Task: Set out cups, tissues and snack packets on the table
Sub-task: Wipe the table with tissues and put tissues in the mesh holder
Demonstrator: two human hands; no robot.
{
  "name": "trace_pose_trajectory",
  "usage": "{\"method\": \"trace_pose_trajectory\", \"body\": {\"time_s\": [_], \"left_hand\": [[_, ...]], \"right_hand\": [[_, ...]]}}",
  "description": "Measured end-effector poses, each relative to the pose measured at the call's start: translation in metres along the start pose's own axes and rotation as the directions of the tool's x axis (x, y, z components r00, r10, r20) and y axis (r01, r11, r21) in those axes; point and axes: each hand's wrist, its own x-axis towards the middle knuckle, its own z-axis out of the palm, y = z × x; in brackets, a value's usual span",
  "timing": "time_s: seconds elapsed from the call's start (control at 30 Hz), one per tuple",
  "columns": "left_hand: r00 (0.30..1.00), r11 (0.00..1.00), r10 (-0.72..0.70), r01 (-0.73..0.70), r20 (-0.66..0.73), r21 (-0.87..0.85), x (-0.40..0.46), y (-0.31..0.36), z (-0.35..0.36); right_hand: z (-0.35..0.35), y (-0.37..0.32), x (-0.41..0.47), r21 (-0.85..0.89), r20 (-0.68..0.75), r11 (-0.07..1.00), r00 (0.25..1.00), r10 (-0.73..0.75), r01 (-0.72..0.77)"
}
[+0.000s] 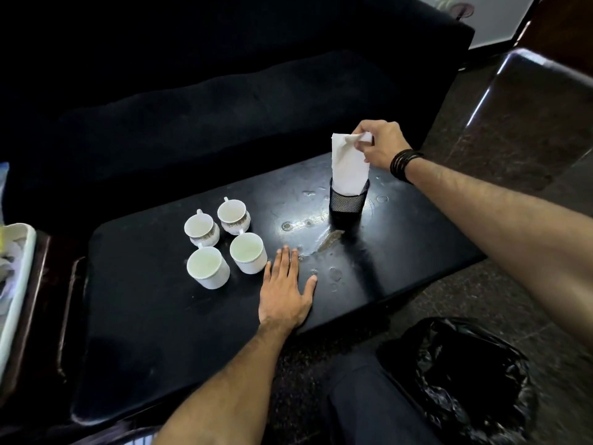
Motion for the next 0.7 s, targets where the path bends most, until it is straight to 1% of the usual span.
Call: {"method": "trace_pose_trajectory", "body": {"time_s": [0.13, 0.23, 0.3, 0.37, 0.47, 0.53, 0.6, 0.7], "left_hand": [[1.000, 1.000, 0.000, 0.000, 0.000, -0.004, 0.000, 0.000, 0.001], [1.000, 1.000, -0.001, 0.001, 0.003, -0.007, 0.001, -0.001, 0.001], [1.000, 1.000, -0.002, 0.002, 0.001, -0.002, 0.000, 0.000, 0.002], [1.000, 1.000, -0.002, 0.002, 0.000, -0.002, 0.001, -0.001, 0.001], [1.000, 1.000, -0.005, 0.005, 0.003, 0.000, 0.001, -0.001, 0.001], [1.000, 1.000, -0.007, 0.007, 0.000, -0.006, 0.001, -0.001, 0.001], [1.000, 1.000, -0.007, 0.007, 0.001, -0.006, 0.001, -0.001, 0.001], [1.000, 1.000, -0.009, 0.009, 0.000, -0.007, 0.000, 0.000, 0.001]], "right_hand": [[0.002, -0.001, 0.004, 0.005, -0.035, 0.999, 0.998, -0.054, 0.054], [0.000, -0.001, 0.004, -0.022, 0.022, 0.992, 0.992, -0.127, 0.127], [-0.001, 0.002, 0.004, -0.012, 0.004, 0.989, 0.989, -0.150, 0.150], [-0.003, 0.004, 0.002, 0.019, -0.016, 0.992, 0.992, -0.127, 0.127], [0.000, 0.008, -0.002, 0.026, 0.003, 0.993, 0.993, -0.115, 0.115], [0.006, 0.012, -0.006, 0.044, 0.020, 0.996, 0.996, -0.082, 0.081], [0.013, 0.016, -0.009, 0.017, 0.031, 0.999, 0.999, -0.041, 0.040], [0.023, 0.020, -0.012, -0.090, 0.027, 0.995, 0.998, 0.049, -0.047]]}}
